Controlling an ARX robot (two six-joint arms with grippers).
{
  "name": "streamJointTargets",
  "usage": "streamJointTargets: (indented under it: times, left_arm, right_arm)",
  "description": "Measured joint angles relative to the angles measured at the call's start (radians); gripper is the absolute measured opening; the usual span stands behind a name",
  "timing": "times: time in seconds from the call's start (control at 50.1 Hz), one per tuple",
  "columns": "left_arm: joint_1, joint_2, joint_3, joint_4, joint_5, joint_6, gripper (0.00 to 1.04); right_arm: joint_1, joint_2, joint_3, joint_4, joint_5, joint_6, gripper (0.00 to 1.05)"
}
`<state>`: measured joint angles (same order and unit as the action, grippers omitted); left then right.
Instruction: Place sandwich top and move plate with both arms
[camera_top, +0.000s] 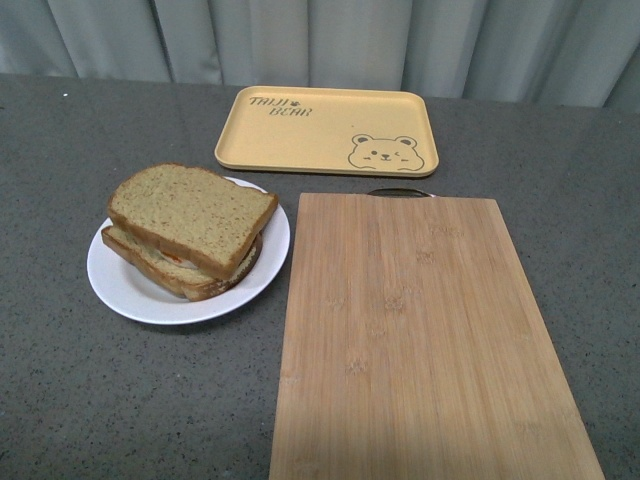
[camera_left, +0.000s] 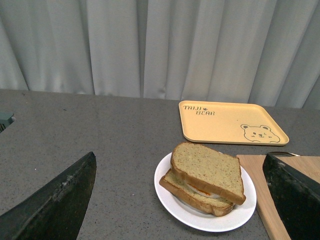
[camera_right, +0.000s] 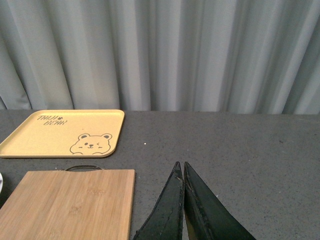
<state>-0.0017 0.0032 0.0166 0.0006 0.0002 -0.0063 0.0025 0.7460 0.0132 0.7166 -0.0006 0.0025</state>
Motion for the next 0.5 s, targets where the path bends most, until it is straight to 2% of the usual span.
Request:
streamJointTargets:
  times: [0.499]
  left_arm:
    - [0.0, 0.0, 0.0, 0.0, 0.0, 0.0, 0.98]
  right_arm:
    - [0.0, -0.296, -0.009, -0.269, 0.0, 0.0, 0.01]
